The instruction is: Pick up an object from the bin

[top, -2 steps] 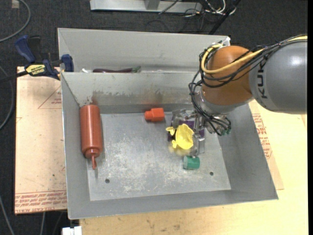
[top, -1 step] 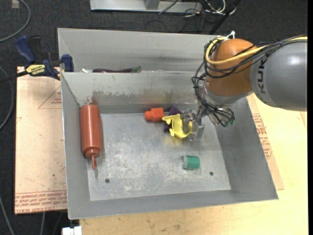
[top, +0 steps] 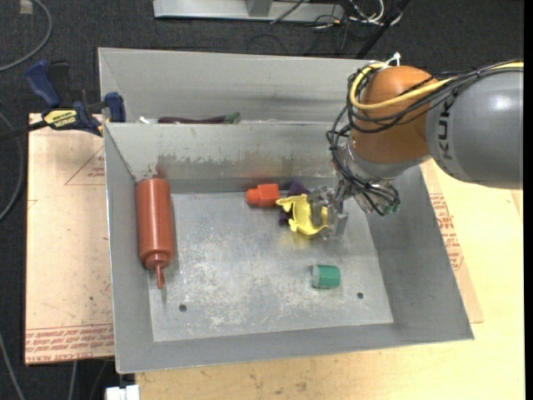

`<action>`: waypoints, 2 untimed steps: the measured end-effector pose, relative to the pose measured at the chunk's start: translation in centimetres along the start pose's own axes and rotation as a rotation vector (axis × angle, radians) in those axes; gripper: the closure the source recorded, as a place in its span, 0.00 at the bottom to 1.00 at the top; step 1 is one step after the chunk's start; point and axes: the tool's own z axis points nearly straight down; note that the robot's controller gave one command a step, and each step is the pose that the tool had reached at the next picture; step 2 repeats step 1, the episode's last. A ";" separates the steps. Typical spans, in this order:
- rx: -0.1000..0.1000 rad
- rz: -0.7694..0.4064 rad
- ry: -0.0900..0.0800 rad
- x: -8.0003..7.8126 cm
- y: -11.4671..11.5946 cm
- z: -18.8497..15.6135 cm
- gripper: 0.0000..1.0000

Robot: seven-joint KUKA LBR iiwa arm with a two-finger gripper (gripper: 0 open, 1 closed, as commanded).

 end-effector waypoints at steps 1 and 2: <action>0.001 0.023 -0.005 -0.6 -0.9 -13.6 1.00; 0.001 0.023 -0.005 -0.6 -0.9 -13.6 1.00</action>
Offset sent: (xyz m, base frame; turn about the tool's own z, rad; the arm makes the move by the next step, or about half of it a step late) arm 0.0000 0.0000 0.0000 0.0000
